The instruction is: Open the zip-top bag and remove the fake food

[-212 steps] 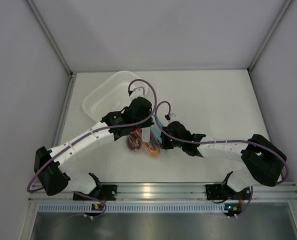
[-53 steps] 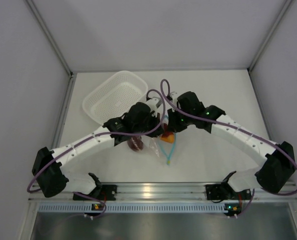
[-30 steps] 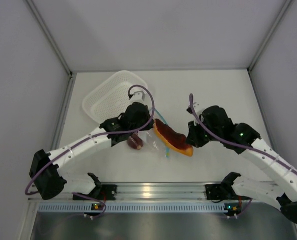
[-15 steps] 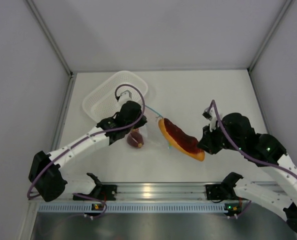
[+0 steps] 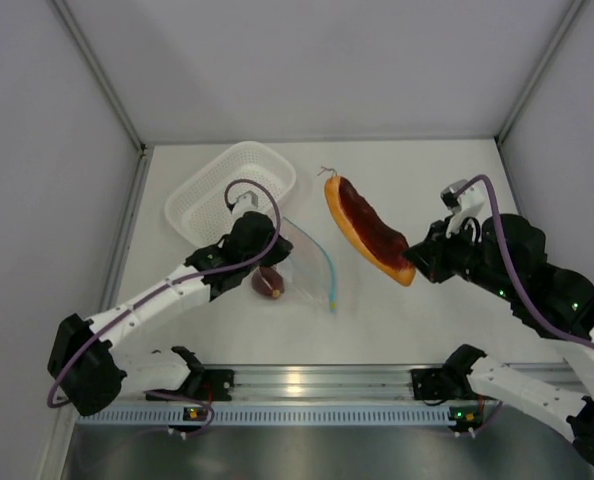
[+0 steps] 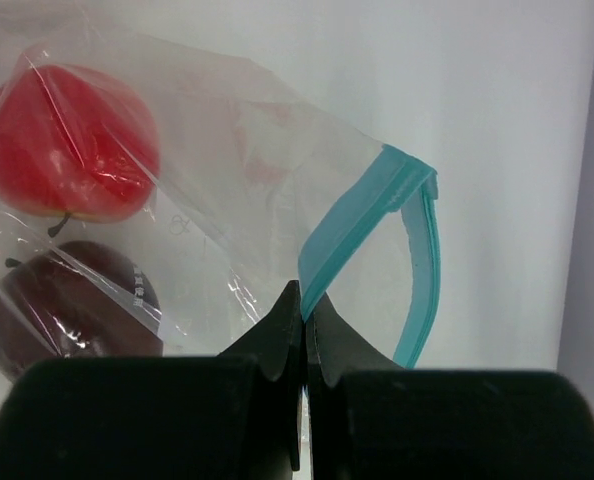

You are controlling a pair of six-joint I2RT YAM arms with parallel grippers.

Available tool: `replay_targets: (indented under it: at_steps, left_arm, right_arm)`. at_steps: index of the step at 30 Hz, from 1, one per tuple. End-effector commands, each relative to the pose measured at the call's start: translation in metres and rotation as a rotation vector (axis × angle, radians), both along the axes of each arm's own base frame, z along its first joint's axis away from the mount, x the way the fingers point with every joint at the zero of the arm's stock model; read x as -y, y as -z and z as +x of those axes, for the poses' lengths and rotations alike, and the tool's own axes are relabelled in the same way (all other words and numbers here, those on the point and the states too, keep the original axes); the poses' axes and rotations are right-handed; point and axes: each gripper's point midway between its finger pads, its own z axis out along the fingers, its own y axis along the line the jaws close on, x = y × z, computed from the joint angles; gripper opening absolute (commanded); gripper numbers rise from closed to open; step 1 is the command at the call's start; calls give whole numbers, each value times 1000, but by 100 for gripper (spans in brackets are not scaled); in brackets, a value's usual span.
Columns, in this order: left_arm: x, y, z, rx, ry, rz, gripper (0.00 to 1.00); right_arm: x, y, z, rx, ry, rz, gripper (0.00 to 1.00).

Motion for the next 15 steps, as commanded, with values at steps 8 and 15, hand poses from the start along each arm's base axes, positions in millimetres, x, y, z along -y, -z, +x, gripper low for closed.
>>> replay_targets:
  at_steps: [8,15]
  left_arm:
    - [-35,-46,-48,139,43,-137,0]
    - [-70,-79,-76,232,33,-135,0]
  right_arm:
    - [-85,-54,114,121,94,166,0]
    - [-153,-46,182,65,118,297,0]
